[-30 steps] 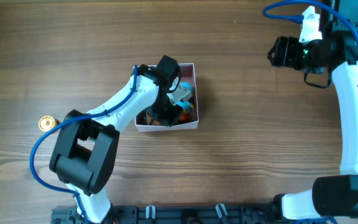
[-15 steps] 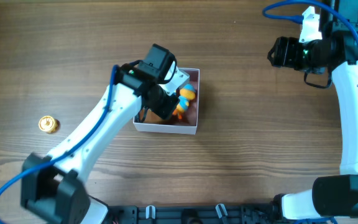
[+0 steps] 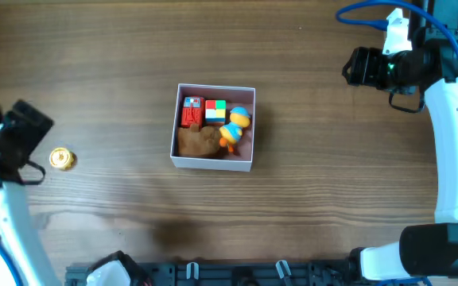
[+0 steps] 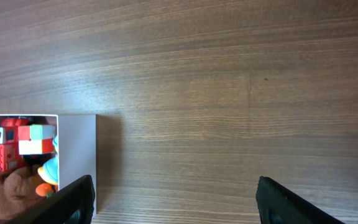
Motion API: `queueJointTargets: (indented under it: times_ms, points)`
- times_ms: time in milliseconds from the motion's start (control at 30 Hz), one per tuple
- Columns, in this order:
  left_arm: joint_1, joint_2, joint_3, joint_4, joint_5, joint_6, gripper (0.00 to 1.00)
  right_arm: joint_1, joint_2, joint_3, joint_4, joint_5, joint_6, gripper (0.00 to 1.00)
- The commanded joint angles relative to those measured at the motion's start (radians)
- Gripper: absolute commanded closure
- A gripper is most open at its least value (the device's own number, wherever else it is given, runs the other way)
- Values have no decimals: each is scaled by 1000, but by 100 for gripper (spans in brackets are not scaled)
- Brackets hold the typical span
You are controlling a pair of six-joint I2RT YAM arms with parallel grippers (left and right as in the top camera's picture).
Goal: Pack container
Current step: 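Grasp the yellow round toy with the left gripper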
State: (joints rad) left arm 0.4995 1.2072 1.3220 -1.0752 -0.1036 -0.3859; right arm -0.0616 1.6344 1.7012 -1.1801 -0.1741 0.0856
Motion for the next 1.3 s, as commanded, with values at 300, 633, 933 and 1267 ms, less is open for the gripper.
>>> queueJointTargets:
  times_ms: [300, 633, 933, 1267]
  points:
    - [106, 563, -55, 78, 107, -82, 0, 2, 11, -8, 1, 17, -4, 20]
    - [50, 647, -178, 300, 84, -82, 0, 2, 11, -8, 1, 17, -4, 20]
    - [34, 649, -209, 360, 53, -70, 0, 2, 11, -8, 0, 18, -4, 20]
    - [34, 720, -209, 369, 53, -70, 0, 2, 11, -8, 0, 18, -7, 20]
